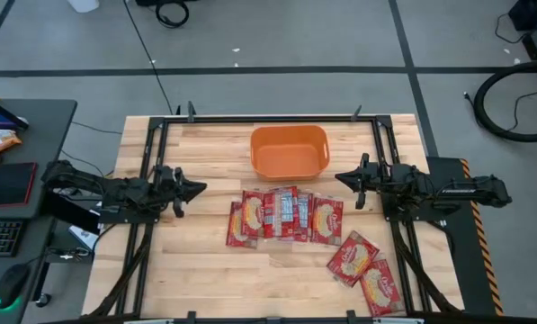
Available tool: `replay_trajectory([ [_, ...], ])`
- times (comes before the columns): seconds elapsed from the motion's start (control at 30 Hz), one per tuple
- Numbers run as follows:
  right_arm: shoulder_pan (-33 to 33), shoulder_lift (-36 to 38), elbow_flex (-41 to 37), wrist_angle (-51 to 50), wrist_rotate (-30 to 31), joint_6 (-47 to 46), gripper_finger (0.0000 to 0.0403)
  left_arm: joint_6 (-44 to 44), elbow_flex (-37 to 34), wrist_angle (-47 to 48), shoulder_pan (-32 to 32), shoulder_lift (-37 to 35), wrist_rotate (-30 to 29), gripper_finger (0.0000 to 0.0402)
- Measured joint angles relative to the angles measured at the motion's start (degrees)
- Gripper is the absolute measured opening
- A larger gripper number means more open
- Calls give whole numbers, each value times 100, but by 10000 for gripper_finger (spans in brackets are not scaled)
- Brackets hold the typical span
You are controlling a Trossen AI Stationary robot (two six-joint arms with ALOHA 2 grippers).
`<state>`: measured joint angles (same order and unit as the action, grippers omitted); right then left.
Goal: Sort popcorn bags into baskets
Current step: Put the red popcorn bag into the orange bin
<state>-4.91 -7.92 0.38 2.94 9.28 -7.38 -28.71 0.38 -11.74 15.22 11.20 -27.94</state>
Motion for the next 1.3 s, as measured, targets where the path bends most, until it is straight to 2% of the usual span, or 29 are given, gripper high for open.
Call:
replay_trajectory([
  [0.2, 0, 1, 0, 0, 0, 0, 17, -46, 0, -15, 0, 0, 608, 36],
  [0.67, 0, 0, 0, 0, 0, 0, 17, 69, -2, -140, 2, 5, 840, 36],
  [0.77, 0, 0, 0, 0, 0, 0, 17, 243, -2, -508, 0, 206, 1243, 36],
  [0.87, 0, 0, 0, 0, 0, 0, 17, 533, 27, -1190, 4, 581, 1602, 36],
  [1.07, 0, 1, 0, 0, 0, 0, 17, 852, 584, -1181, 0, 1967, 1599, 36],
  [1.3, 1, 0, 0, 0, 0, 0, 17, 1610, 1137, -1131, 39, 3755, 1619, 36],
])
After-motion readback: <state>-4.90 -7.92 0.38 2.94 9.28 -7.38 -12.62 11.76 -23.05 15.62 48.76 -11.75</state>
